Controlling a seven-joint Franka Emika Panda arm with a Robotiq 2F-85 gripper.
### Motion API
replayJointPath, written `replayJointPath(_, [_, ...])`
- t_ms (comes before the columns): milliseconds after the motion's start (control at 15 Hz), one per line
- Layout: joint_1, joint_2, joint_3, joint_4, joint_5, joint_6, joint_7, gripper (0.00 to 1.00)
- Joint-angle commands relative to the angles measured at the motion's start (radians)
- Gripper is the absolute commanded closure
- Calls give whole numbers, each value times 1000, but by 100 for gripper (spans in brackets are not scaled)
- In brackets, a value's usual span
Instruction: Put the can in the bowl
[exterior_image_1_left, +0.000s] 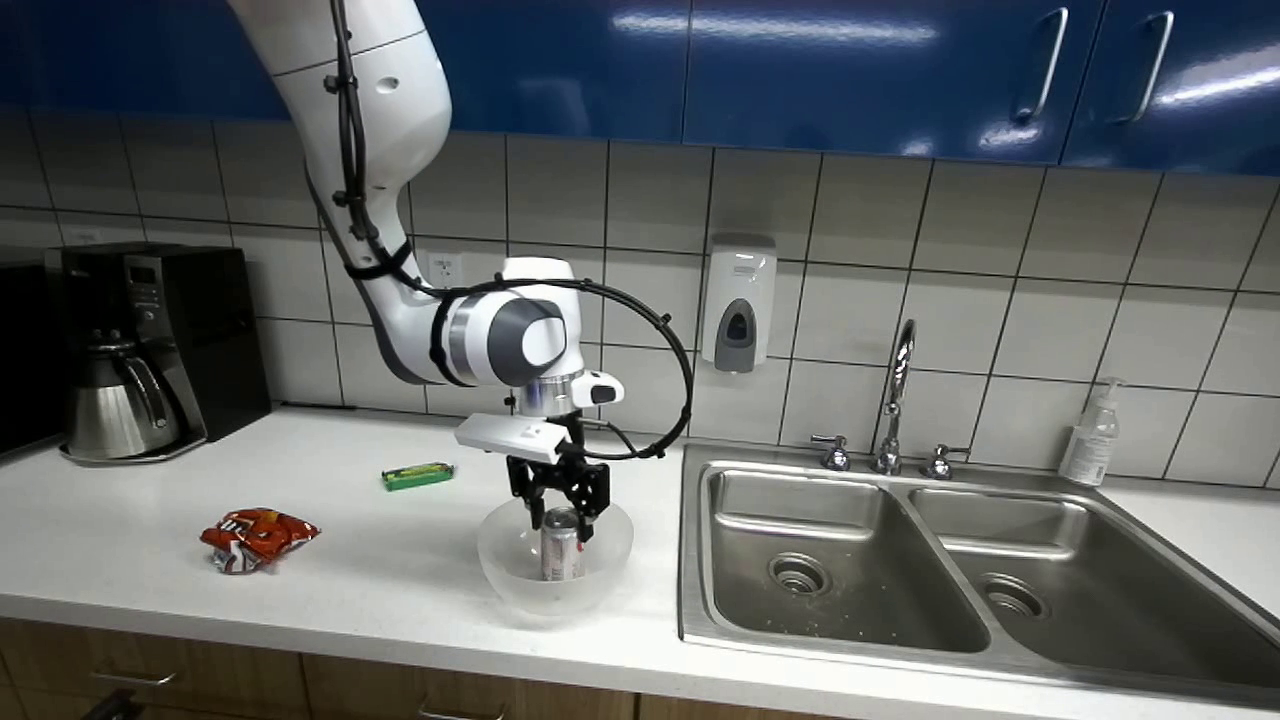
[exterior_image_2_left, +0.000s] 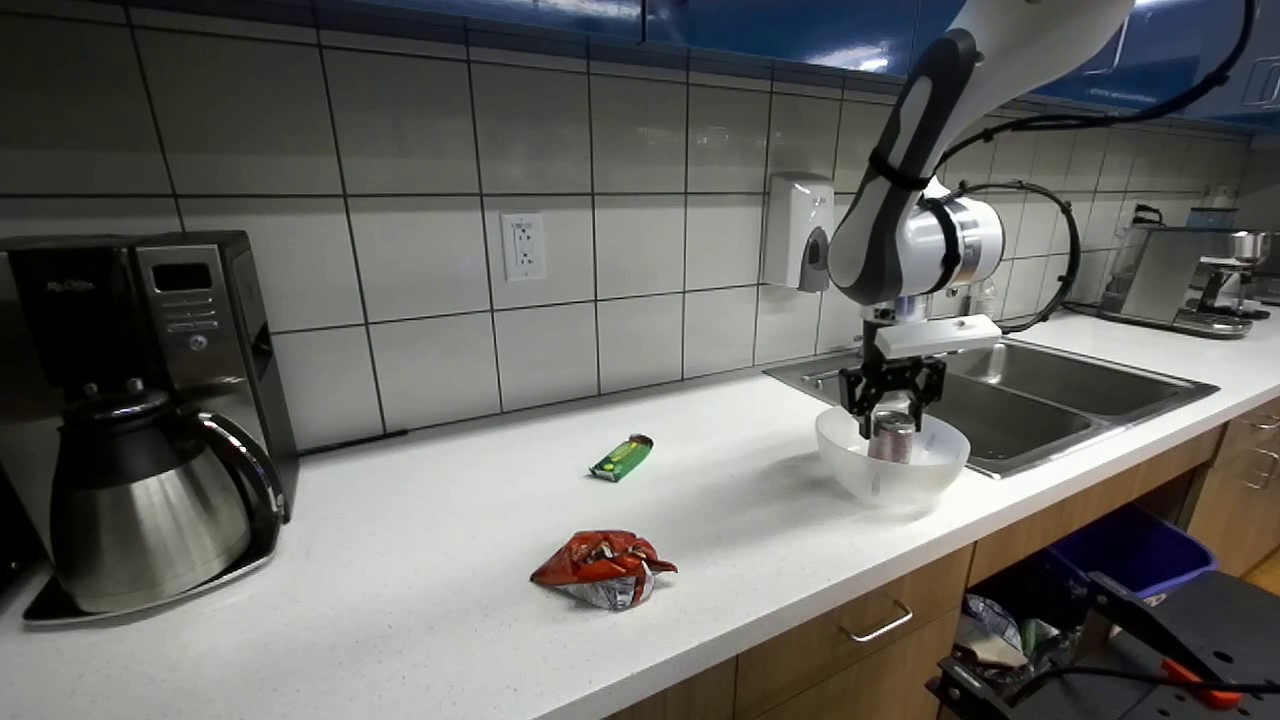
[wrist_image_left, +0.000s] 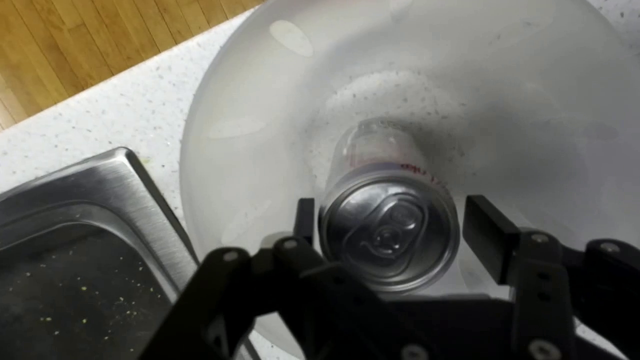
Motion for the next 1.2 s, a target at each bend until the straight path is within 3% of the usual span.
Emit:
replayJointPath(0, [-3,-22,6,8,6,-30,13,0])
replayJointPath(800, [33,-254,-4,-79,-25,-175,48,0])
replayJointPath(867, [10,-173,9,-31,-6,-116,13,0])
replayJointPath(1133, [17,-226,11,-57,-6,-155,18,0])
